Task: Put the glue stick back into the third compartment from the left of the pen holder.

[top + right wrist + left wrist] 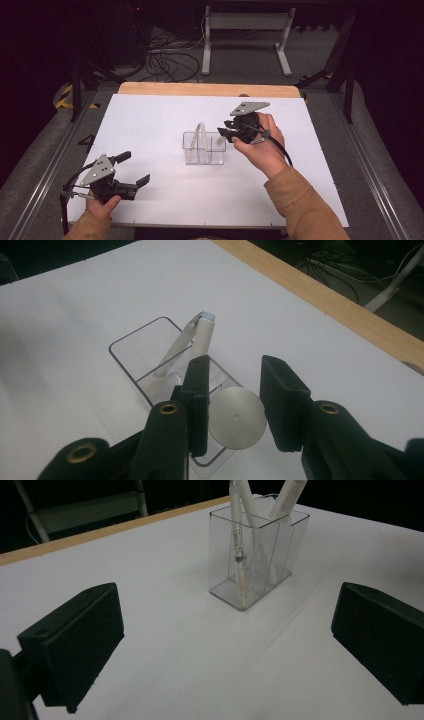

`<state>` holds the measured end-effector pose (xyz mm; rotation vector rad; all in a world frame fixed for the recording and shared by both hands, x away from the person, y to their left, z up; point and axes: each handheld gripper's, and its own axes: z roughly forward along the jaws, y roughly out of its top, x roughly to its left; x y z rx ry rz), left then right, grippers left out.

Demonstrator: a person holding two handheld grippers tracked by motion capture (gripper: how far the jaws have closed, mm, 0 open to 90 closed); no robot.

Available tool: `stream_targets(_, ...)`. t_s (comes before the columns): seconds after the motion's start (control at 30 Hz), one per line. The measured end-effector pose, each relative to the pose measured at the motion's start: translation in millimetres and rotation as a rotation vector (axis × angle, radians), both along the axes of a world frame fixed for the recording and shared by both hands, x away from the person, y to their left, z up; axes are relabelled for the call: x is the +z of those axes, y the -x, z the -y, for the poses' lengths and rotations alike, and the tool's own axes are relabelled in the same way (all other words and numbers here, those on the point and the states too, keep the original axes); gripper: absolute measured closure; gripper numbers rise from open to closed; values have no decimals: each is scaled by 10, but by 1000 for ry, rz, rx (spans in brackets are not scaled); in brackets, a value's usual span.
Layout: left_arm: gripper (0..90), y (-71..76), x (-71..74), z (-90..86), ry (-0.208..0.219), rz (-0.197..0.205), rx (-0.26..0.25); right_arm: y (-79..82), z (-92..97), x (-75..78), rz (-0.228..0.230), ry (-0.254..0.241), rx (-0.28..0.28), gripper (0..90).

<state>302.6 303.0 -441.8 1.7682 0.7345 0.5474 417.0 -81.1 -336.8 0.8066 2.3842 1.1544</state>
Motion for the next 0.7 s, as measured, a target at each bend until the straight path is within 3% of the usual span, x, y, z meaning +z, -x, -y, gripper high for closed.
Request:
stream_targets(0.57,11,0,0,-5,1,1,0,-112,-121,-203,-40,35,-2,657)
stream_targets(0.7,11,-2,0,-7,2,1,-1,-112,-111,-217,-19,11,-3,525)
